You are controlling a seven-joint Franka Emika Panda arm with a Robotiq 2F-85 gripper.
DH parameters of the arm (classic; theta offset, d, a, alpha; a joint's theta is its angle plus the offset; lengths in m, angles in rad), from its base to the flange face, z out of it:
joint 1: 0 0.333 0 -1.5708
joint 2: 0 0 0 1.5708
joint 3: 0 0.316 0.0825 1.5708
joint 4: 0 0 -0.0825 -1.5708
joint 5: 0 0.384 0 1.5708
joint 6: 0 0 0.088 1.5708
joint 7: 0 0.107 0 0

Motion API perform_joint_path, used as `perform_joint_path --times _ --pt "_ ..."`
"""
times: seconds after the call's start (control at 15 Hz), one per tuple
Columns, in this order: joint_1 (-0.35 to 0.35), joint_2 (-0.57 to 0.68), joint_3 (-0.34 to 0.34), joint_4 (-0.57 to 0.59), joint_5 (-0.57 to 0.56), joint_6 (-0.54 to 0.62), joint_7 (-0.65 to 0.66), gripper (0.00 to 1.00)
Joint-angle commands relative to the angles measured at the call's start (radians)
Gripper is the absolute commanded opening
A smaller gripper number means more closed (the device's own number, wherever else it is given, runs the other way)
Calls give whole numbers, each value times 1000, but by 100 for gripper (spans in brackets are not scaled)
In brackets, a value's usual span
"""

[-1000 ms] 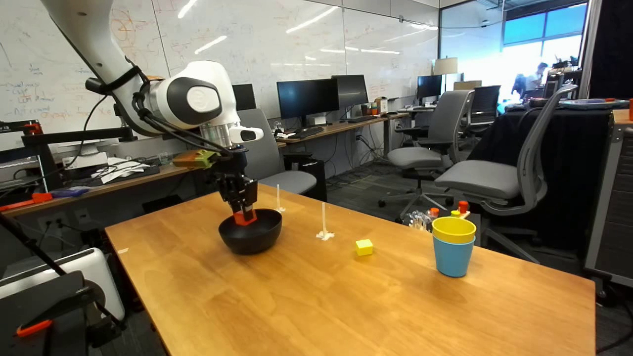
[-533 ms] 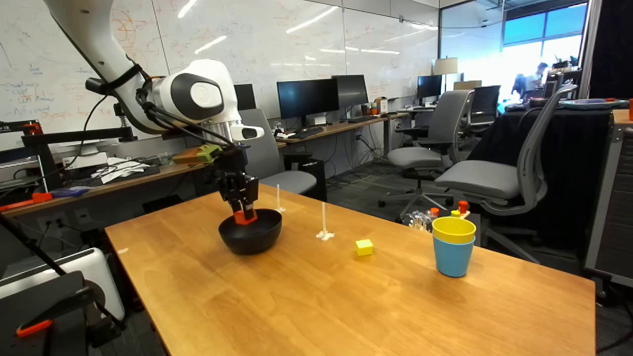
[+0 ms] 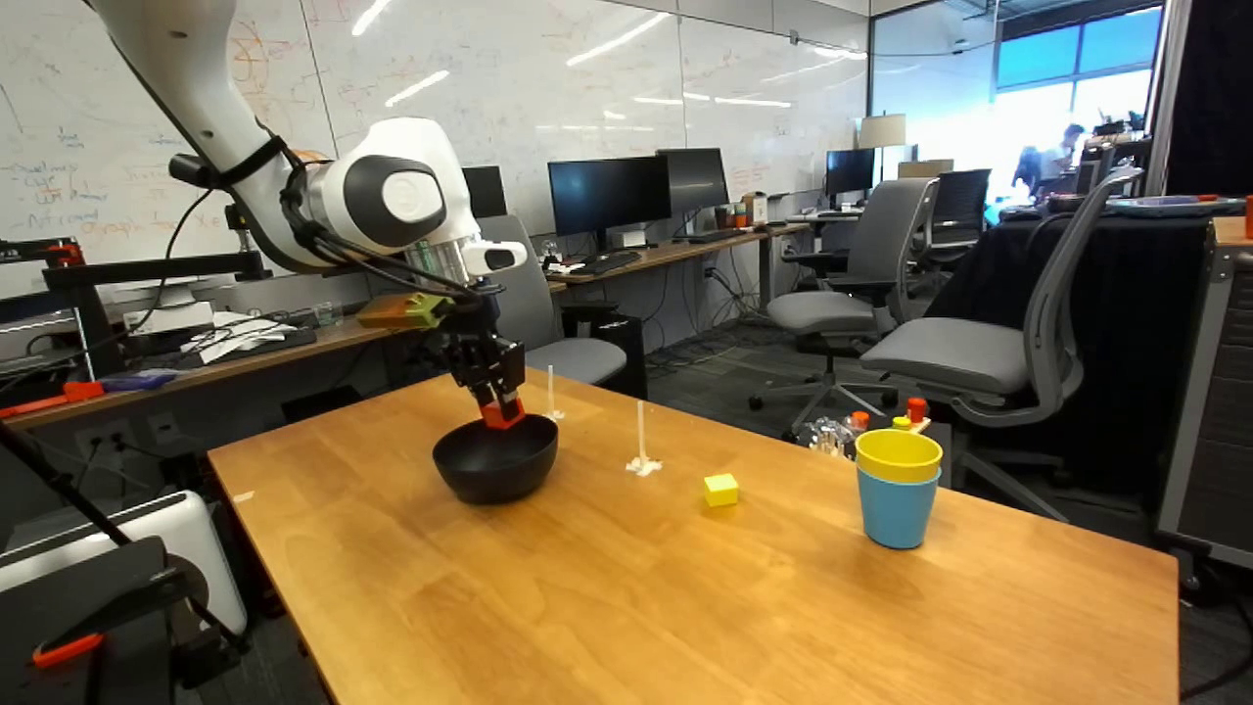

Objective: Pick the orange and yellow cubes and put them in the bowl

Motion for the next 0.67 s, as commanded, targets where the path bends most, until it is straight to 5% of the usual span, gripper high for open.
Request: perform_joint_path --times 0.0,0.6 --pt "18 14 -19 13 -30 46 25 17" --pt "16 16 -14 13 -16 17 11 17"
